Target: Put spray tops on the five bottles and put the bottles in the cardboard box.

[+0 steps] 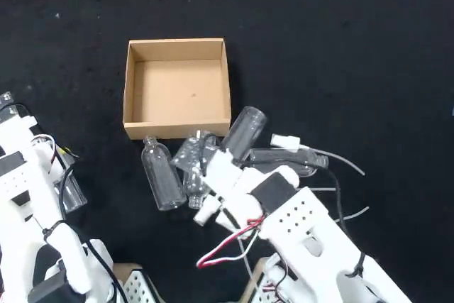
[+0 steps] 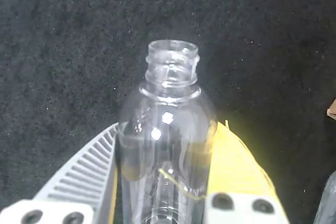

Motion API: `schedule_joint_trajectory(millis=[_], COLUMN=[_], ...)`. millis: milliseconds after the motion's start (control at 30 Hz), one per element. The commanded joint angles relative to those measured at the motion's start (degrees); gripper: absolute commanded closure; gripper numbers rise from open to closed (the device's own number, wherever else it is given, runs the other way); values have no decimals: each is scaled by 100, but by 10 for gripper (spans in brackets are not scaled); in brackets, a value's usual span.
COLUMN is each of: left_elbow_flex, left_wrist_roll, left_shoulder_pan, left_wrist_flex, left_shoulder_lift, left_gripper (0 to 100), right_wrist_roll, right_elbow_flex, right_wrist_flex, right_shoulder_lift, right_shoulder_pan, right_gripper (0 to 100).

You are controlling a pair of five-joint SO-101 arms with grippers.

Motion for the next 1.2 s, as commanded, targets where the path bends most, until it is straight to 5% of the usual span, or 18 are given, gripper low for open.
schedule_joint_trajectory(millis=[0, 533, 1167], left_elbow_flex=[-92, 75, 75], left_wrist_roll=[26, 26, 26], left_shoulder_pan=[-48, -57, -57], left_wrist_flex=[-105, -457, -448], left_shoulder_lift=[-176, -176, -176], left_gripper=[970, 970, 970], right_wrist_roll=[-44, -695, -642], right_elbow_flex=[101, 1446, 1842], right_wrist_flex=[-299, -1969, -2312], right_shoulder_lift=[57, 66, 215], right_shoulder_pan=[220, -413, -413], right_gripper=[793, 794, 851])
